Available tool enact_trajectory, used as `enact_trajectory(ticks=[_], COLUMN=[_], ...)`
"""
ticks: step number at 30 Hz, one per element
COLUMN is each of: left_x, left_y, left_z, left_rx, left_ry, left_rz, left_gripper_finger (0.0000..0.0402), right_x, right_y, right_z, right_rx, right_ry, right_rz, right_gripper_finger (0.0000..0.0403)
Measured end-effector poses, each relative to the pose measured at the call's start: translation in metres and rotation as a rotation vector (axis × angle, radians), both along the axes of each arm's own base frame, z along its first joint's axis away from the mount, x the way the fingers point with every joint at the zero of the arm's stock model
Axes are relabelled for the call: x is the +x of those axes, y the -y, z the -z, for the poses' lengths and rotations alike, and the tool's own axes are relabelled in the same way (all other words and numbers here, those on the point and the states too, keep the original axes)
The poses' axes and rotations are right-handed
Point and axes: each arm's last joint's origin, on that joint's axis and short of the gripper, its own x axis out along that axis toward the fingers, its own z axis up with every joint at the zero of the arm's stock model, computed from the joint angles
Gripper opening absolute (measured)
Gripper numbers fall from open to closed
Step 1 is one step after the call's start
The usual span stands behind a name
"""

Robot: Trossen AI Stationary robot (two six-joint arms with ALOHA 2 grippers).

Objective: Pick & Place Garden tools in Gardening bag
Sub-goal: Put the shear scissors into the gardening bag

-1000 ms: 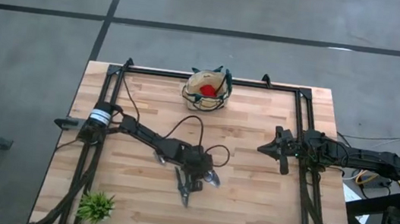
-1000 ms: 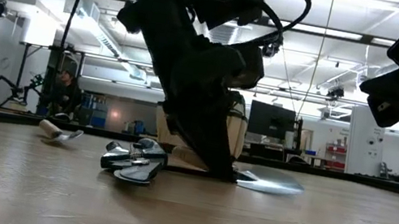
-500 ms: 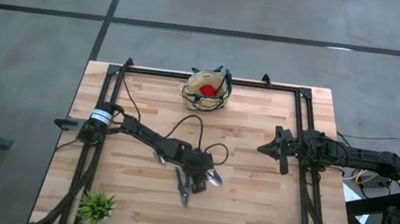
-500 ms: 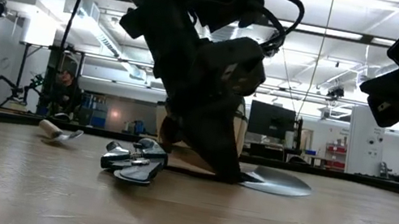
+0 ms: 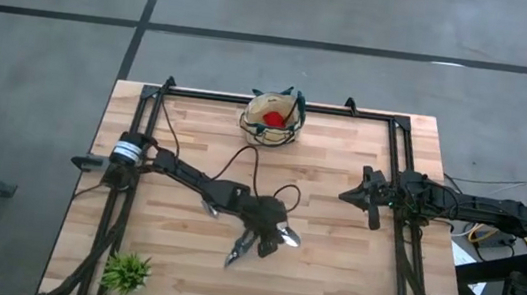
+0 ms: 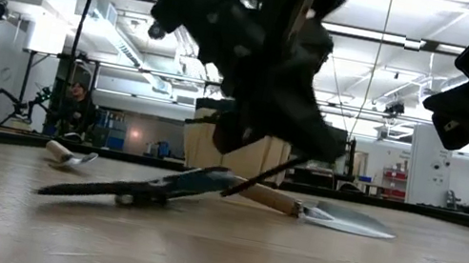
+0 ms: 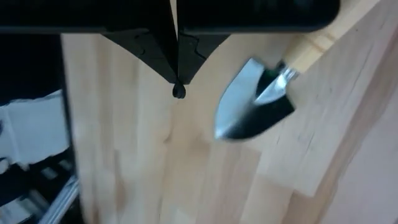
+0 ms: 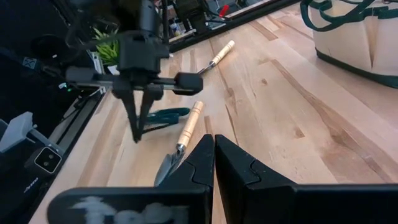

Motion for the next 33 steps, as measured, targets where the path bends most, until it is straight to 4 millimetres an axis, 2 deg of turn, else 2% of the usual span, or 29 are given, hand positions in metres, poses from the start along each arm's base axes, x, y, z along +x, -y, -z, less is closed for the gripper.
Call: enact_trajectory(ticks=[7, 12, 17, 33], left_x=[0.001, -0.004, -0.017, -0.066], left_y=[-0.004, -0.006, -0.010, -0.029], left_z=[-0.022, -0.050, -0.084, -0.158], left_rx=[-0.037, -0.049, -0.029, 0.068], left_ry=[0.101, 0.187, 0.255, 0.364], left_rz=[-0.024, -0.043, -0.054, -0.162], left_gripper_finger=[0.0000, 0.0000, 0.0000, 0.0000], right_x=[0.000, 0.000, 0.000, 0.001], right_y=[0.000, 0.000, 0.000, 0.000], right_z=[0.000, 0.001, 0.001, 0.002], right_rx=[0.000, 0.001, 0.001, 0.002], right_ry=[-0.004, -0.008, -0.017, -0.018], right_rz=[0.000, 0.000, 0.000, 0.000], right_gripper_finger=[0.0008, 0.0008, 0.0008, 0.0008])
